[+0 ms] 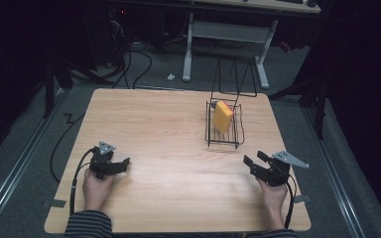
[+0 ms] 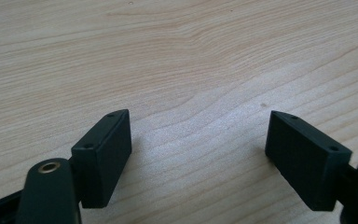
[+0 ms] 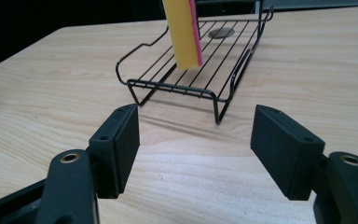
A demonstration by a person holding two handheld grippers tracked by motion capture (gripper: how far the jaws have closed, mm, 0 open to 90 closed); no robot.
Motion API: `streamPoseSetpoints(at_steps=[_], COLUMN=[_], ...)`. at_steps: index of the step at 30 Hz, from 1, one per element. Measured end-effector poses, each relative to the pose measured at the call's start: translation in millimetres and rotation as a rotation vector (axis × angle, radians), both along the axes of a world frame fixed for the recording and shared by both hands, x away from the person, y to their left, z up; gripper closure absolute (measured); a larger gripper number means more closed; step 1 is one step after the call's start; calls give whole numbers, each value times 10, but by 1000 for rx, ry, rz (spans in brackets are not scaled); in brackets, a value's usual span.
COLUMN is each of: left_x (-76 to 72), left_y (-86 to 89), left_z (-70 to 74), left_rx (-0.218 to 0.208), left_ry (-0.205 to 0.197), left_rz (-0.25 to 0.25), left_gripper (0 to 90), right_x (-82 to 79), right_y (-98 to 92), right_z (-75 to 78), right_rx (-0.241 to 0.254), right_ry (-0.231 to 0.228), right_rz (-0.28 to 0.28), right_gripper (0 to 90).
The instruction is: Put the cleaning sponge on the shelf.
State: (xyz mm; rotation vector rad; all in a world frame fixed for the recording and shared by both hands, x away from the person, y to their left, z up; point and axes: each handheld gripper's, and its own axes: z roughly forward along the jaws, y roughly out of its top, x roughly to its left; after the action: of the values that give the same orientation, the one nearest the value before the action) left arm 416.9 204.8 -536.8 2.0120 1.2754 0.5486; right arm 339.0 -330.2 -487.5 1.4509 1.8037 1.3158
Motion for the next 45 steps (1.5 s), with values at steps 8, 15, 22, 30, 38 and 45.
streamPoseSetpoints(at_steps=[8, 15, 22, 30, 38, 45], left_x=[0, 0, 0, 0, 0, 0], left_y=[0, 0, 0, 0, 0, 0], left_z=[1, 0, 1, 0, 0, 1], left_rx=[1, 0, 0, 0, 0, 1], left_ry=[1, 0, 1, 0, 0, 1], left_rz=[0, 0, 0, 0, 0, 0], left_gripper=[232, 231, 232, 231, 232, 232], right_x=[24, 62, 111, 145, 191, 206], right_y=[44, 65, 97, 133, 162, 160], right_z=[-84, -139, -230, -335, -402, -403], right_rx=[-17, -35, -66, -85, -117, -141], right_ry=[30, 48, 77, 107, 150, 161], right_rz=[7, 13, 18, 19, 14, 0], right_gripper=[333, 337, 340, 346, 348, 352])
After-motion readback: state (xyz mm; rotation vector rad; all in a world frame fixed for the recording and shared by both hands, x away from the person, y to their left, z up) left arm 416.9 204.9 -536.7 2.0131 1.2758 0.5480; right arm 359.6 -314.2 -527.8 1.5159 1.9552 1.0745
